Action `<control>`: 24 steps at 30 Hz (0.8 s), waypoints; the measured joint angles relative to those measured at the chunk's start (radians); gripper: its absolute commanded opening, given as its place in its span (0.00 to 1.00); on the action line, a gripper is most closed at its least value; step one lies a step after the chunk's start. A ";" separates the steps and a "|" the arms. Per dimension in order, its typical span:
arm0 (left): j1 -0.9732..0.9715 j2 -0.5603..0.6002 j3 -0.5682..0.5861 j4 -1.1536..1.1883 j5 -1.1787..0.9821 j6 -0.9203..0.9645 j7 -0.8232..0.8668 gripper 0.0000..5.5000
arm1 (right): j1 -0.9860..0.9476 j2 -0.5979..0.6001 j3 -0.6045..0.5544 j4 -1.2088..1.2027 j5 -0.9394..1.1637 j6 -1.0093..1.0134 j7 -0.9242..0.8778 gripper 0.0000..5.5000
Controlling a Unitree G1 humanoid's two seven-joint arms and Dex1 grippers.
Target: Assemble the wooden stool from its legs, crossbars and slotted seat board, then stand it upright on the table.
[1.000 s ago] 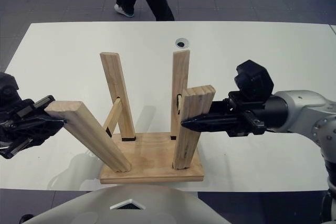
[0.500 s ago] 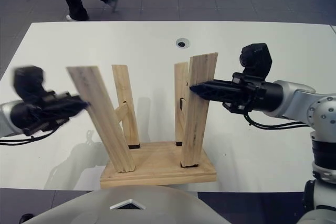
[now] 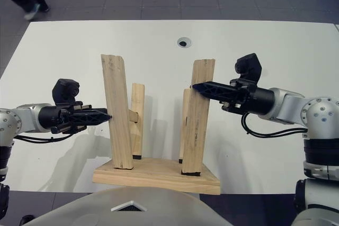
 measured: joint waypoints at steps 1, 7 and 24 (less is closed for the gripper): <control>0.000 0.000 0.009 0.001 0.006 0.005 -0.001 0.23 | -0.005 0.002 0.004 0.013 -0.001 0.007 0.001 0.19; 0.009 0.000 0.048 0.013 0.025 0.025 -0.001 0.23 | -0.051 0.032 0.052 0.114 -0.028 0.028 0.046 0.19; 0.029 0.035 0.257 0.069 0.113 0.014 -0.208 0.23 | -0.110 0.023 0.000 0.167 -0.291 0.100 0.095 0.72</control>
